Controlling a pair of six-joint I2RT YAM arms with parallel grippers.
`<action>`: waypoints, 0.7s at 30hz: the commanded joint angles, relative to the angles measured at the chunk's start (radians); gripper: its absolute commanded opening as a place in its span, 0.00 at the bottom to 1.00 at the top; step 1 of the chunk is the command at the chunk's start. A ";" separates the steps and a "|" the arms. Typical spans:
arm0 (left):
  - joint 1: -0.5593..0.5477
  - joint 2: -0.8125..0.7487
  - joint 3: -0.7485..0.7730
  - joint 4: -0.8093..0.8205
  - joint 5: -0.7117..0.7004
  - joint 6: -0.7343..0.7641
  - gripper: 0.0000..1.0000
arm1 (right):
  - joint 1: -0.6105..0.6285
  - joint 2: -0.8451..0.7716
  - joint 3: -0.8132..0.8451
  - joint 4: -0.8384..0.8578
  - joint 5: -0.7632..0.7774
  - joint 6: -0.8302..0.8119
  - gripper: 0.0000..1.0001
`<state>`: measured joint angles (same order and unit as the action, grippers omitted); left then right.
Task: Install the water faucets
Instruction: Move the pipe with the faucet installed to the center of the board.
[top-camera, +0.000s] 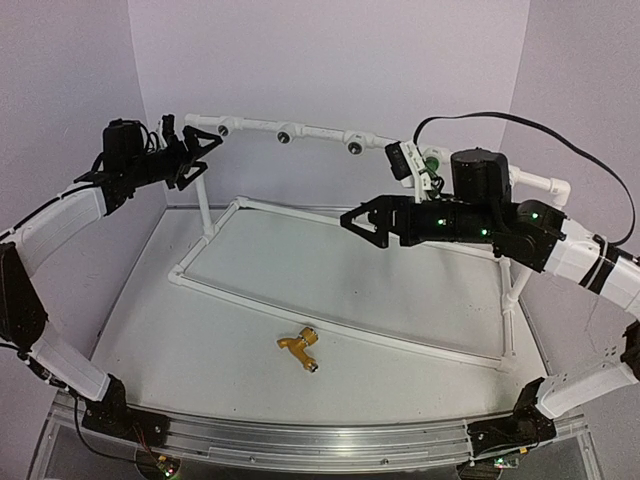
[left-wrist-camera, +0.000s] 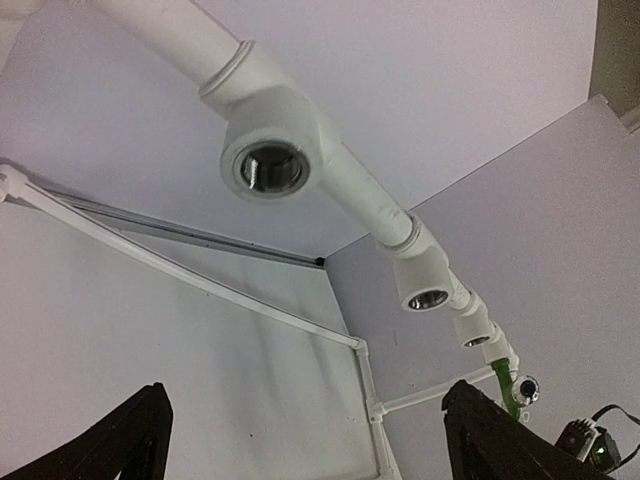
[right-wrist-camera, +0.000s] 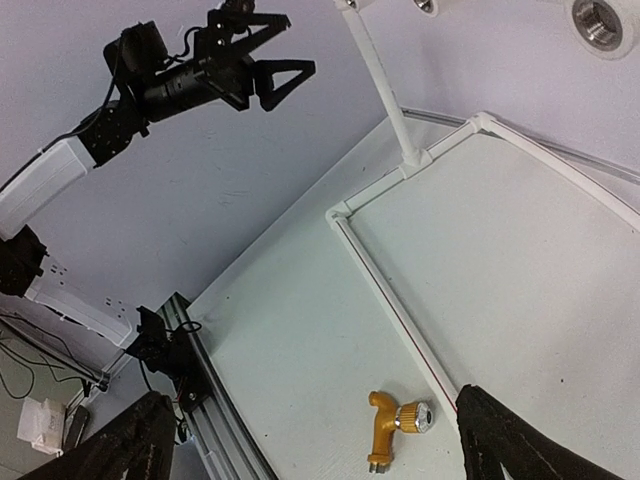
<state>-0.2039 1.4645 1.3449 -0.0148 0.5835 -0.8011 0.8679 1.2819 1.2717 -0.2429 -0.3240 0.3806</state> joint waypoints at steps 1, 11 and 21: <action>0.003 0.042 0.099 0.134 -0.007 -0.098 0.99 | 0.022 0.006 -0.038 0.005 0.074 0.022 0.98; 0.003 0.250 0.315 0.174 -0.029 -0.204 0.98 | 0.099 0.134 -0.095 -0.038 0.209 -0.029 0.98; 0.001 0.338 0.385 0.212 0.009 -0.253 0.74 | 0.208 0.347 -0.130 -0.119 0.558 -0.139 0.84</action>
<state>-0.2004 1.8095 1.6875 0.1313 0.5698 -1.0360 1.0550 1.5644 1.1640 -0.3229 0.0434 0.3048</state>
